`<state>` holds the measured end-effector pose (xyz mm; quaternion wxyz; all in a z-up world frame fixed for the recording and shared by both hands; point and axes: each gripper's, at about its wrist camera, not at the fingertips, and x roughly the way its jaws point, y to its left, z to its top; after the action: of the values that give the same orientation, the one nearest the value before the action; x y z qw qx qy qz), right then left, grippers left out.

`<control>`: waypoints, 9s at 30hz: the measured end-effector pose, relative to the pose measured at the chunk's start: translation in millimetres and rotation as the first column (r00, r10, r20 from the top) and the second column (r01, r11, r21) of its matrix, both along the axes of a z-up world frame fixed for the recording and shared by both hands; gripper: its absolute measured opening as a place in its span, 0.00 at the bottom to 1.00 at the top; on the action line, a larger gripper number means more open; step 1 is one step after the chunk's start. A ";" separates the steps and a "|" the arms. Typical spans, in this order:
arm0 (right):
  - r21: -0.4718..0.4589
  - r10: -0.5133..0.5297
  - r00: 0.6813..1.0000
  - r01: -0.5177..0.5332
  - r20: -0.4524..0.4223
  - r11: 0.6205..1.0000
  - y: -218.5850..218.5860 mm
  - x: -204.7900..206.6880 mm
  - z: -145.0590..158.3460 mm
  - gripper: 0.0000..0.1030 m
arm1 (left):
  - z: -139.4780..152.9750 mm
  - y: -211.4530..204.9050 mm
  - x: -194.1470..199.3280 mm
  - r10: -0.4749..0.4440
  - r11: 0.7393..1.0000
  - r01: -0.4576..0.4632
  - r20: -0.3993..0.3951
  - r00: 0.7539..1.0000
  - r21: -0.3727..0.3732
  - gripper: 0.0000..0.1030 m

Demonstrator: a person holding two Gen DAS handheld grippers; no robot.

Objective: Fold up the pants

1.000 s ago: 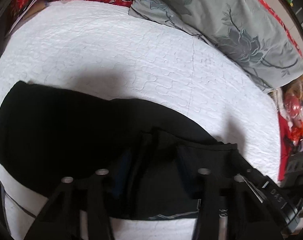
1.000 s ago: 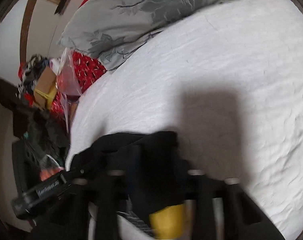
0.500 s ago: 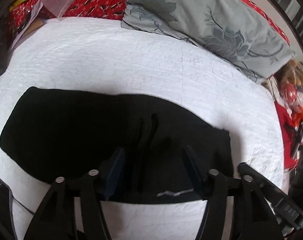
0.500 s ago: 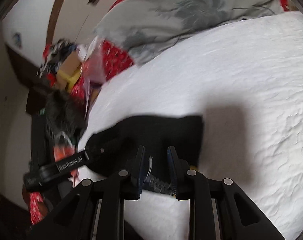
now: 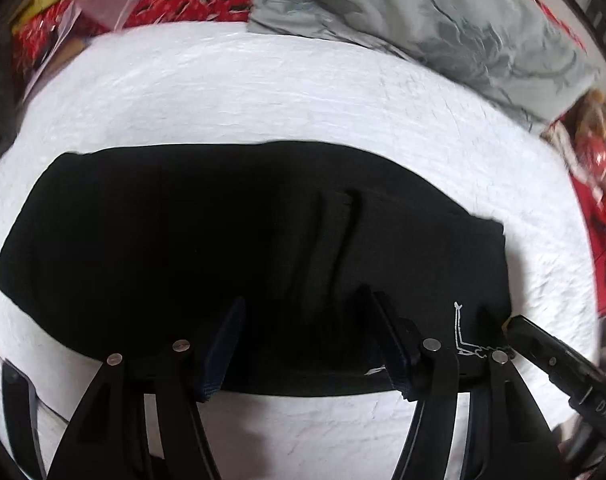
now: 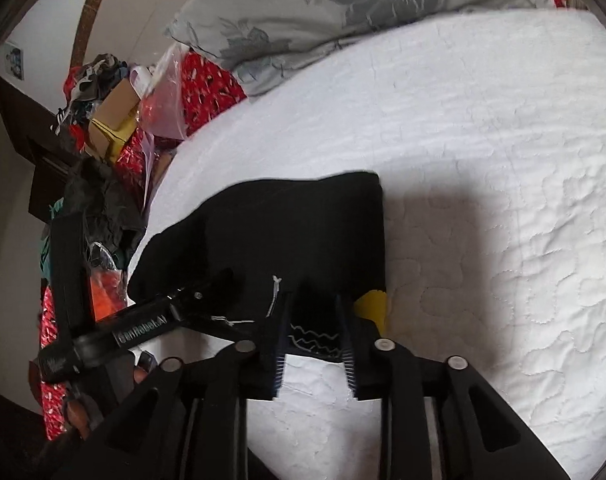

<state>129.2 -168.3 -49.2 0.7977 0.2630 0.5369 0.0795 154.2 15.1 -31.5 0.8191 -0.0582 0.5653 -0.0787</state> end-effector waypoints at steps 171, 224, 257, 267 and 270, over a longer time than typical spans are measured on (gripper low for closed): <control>0.069 0.084 0.991 -0.077 -0.106 0.995 5.8 50.4 -9.3 0.14 | -58.4 63.4 36.4 0.267 0.812 -0.428 -0.399 0.877 -0.397 0.51; 0.040 0.383 0.920 -0.381 -0.075 0.924 96.7 152.8 0.1 0.35 | -22.7 76.9 -10.6 0.177 0.903 -0.235 -0.186 0.966 -0.361 0.32; 0.136 0.072 0.997 -0.073 0.011 0.988 -31.7 36.6 19.0 0.09 | 8.2 -17.3 100.8 0.038 0.985 -0.057 -0.118 0.992 -0.164 0.34; 0.249 0.011 0.999 0.000 -0.041 0.969 -46.9 31.2 -6.0 0.22 | 18.8 -7.4 82.1 0.045 0.989 -0.057 -0.092 0.995 -0.134 0.61; 0.280 -0.037 0.999 0.032 0.013 0.959 -60.4 23.8 7.1 0.46 | 26.0 12.3 54.4 0.056 0.982 -0.068 -0.067 0.996 -0.178 0.73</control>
<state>153.0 -228.7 -42.1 0.7584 0.3817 0.5085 0.1431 208.6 27.4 -5.5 0.7946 -0.1522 0.5788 -0.1023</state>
